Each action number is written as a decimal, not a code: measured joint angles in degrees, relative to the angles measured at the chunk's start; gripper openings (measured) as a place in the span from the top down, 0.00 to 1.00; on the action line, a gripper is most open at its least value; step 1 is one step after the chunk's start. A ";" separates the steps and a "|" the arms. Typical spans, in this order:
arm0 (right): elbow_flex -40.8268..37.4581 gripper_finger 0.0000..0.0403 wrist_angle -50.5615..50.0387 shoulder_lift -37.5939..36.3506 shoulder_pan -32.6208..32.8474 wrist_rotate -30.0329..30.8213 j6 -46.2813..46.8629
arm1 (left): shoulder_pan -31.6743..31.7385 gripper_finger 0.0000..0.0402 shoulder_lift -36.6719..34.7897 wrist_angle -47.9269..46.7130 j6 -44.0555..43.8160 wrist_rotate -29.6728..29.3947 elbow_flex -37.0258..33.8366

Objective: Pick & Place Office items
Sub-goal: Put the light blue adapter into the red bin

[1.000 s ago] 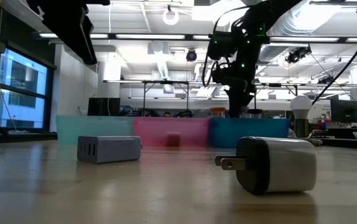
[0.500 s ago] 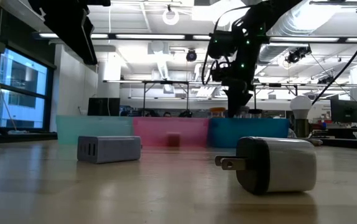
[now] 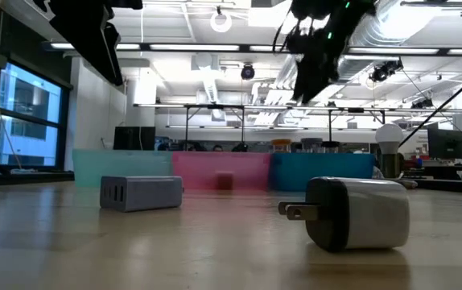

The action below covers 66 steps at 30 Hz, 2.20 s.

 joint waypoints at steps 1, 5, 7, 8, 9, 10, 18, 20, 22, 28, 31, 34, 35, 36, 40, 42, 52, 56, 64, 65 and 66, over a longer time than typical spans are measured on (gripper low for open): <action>0.00 0.26 -0.15 -1.45 0.70 -0.76 1.25 | 0.00 0.30 0.00 0.04 -0.55 0.64 0.00; 0.02 0.26 -0.31 -7.56 4.77 -4.27 6.98 | 0.00 0.30 0.00 2.22 -1.01 4.16 0.00; 0.02 0.26 -0.33 -10.36 7.69 -5.47 8.72 | -0.25 0.30 0.00 3.58 -1.01 5.58 0.00; 0.04 0.26 -0.31 -11.65 9.42 -6.01 9.58 | -0.43 0.30 0.00 4.27 -1.01 6.03 0.00; 0.04 0.26 -0.31 -12.86 11.28 -6.36 10.63 | -0.72 0.30 0.00 4.94 -1.01 6.25 0.00; 0.04 0.26 -0.29 -13.72 13.22 -6.42 11.80 | -1.07 0.30 0.00 5.48 -1.00 6.21 0.00; 0.04 0.26 -0.10 -14.54 31.31 0.94 21.27 | -5.58 0.30 2.95 10.46 1.76 5.55 0.00; 0.04 0.26 -0.18 -13.19 35.77 5.02 23.47 | -6.62 0.30 4.89 11.74 2.94 5.54 -0.01; 0.04 0.26 -0.25 -11.27 39.87 8.91 25.06 | -7.20 0.30 6.92 13.66 3.03 5.50 -0.04; 0.04 0.26 0.04 -5.39 48.43 17.00 31.09 | -6.99 0.30 11.94 18.96 -1.51 5.38 -0.04; 0.00 0.26 0.07 -2.54 51.26 20.39 33.93 | -6.38 0.30 13.99 20.86 -9.23 5.42 -0.04; 0.00 0.26 0.05 -0.35 53.19 23.93 36.35 | -6.28 0.30 15.74 21.04 -18.86 5.38 -0.04; 0.00 0.26 -0.02 0.20 53.76 24.67 36.69 | -6.30 0.30 16.18 20.99 -22.15 5.50 -0.04; 0.00 0.26 -0.03 0.70 54.24 25.24 36.82 | -6.32 0.30 16.69 20.94 -25.14 5.65 -0.04; -0.02 0.26 -0.11 1.82 55.53 26.69 36.85 | -6.72 0.30 17.85 21.44 -35.80 6.36 -0.04; -0.02 0.26 -0.11 1.79 56.10 27.11 36.84 | -6.91 0.30 18.45 22.15 -38.13 6.38 0.00; -0.01 0.26 -0.34 1.75 58.63 27.09 36.77 | -8.47 0.30 23.56 25.44 -42.62 7.91 0.00; -0.02 0.26 -0.36 1.75 59.78 27.09 36.65 | -8.39 0.30 25.26 29.30 -41.78 7.87 0.00; -0.02 0.26 -0.40 1.75 61.66 27.07 36.25 | -8.00 0.30 27.04 30.78 -40.46 6.92 0.01; -0.02 0.26 -0.38 1.75 61.83 27.05 36.21 | -7.83 0.30 27.12 30.80 -40.45 6.57 0.02; -0.02 0.26 -0.38 1.75 62.05 27.05 36.19 | -7.76 0.30 27.12 30.69 -40.44 6.29 0.02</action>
